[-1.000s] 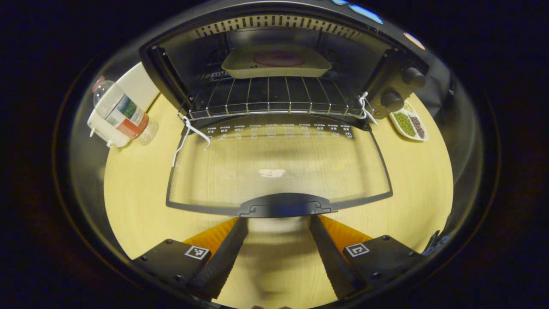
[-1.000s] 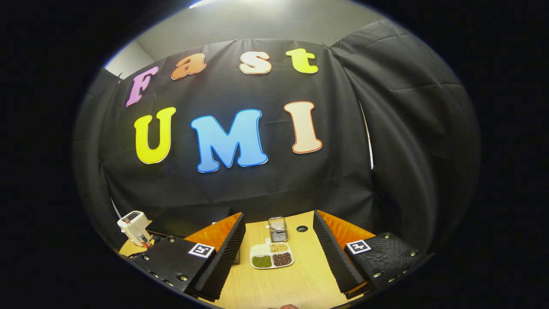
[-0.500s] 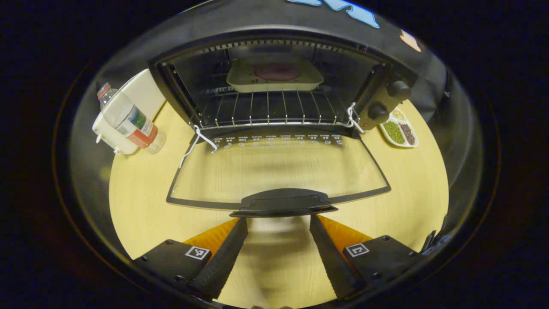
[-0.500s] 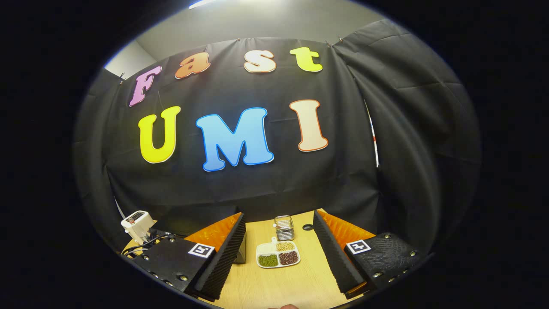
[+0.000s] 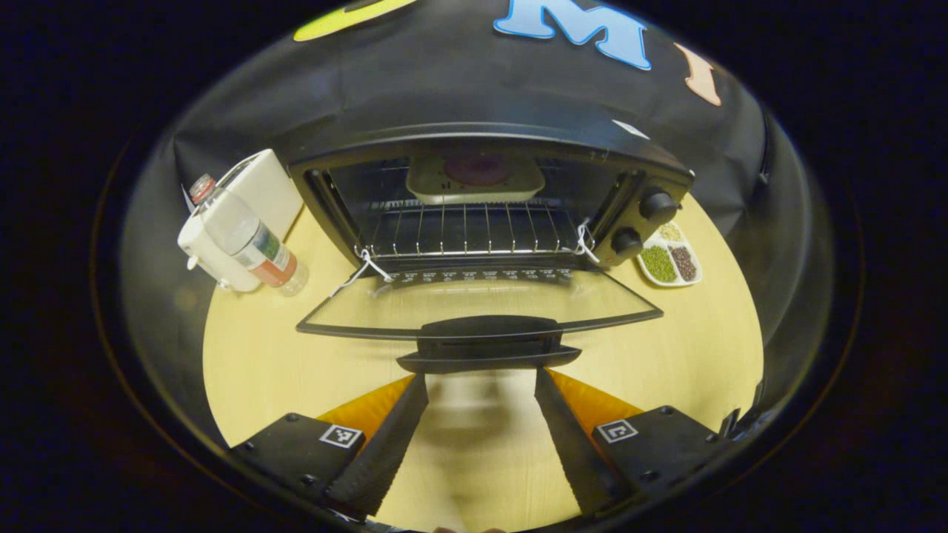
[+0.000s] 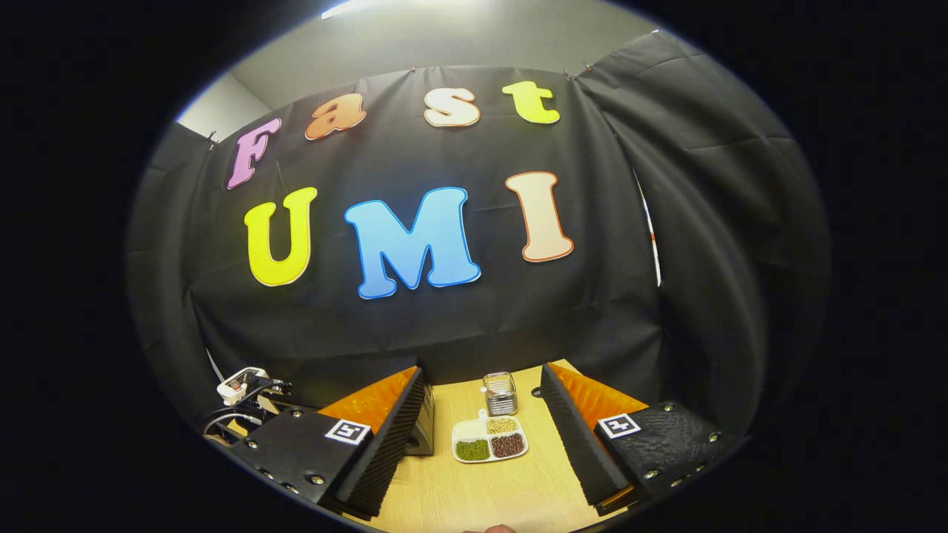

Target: Open the electric oven with the left hand, put the food in, and close the electric oven.

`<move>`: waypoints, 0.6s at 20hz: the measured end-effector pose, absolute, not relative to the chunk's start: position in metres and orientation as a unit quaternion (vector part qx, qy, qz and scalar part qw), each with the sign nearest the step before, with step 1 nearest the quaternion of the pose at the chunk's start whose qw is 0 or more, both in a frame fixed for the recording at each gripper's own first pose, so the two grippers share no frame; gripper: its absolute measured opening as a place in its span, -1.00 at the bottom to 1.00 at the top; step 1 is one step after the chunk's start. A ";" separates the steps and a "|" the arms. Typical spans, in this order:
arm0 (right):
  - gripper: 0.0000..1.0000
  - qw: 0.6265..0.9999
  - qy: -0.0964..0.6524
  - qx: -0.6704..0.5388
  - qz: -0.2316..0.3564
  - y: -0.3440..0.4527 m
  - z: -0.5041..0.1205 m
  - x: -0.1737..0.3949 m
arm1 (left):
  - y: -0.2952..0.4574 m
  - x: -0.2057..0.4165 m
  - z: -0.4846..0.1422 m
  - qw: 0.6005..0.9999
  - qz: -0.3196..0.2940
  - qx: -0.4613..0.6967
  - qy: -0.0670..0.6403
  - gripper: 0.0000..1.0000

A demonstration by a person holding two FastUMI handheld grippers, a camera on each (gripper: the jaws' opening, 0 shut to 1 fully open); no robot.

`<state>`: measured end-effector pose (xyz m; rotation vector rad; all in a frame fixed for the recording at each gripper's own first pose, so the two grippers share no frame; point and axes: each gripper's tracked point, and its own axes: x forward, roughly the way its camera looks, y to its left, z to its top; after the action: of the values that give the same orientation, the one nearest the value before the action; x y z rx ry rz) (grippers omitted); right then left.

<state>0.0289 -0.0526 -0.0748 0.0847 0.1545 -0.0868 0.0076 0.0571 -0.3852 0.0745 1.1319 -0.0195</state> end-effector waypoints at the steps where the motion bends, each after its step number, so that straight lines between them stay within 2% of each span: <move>1: 0.92 0.995 0.078 0.044 -0.043 -0.054 -0.074 0.030 | 0.058 0.009 -0.382 0.846 -0.009 0.035 0.531 1.00; 3: 0.92 0.995 0.079 0.046 -0.044 -0.056 -0.075 0.030 | 0.057 0.014 -0.374 0.851 -0.008 0.036 0.524 0.89; 4: 0.92 0.995 0.079 0.047 -0.044 -0.057 -0.076 0.030 | 0.056 0.016 -0.372 0.853 -0.007 0.035 0.521 0.89; 5: 0.92 0.995 0.080 0.049 -0.045 -0.058 -0.076 0.031 | 0.056 0.018 -0.370 0.854 -0.007 0.034 0.519 1.00; 10: 0.92 0.994 0.080 0.050 -0.047 -0.060 -0.075 0.030 | 0.055 0.028 -0.363 0.860 -0.005 0.032 0.509 0.97; 11: 0.92 0.994 0.080 0.049 -0.048 -0.061 -0.075 0.030 | 0.054 0.028 -0.359 0.861 -0.005 0.032 0.507 0.89; 12: 0.92 0.994 0.080 0.050 -0.049 -0.062 -0.076 0.031 | 0.054 0.031 -0.357 0.863 -0.005 0.032 0.504 0.89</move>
<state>0.0311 -0.0621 -0.0764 0.0993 0.1606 -0.0981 0.0306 0.0536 -0.3570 0.0666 1.0570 -0.0094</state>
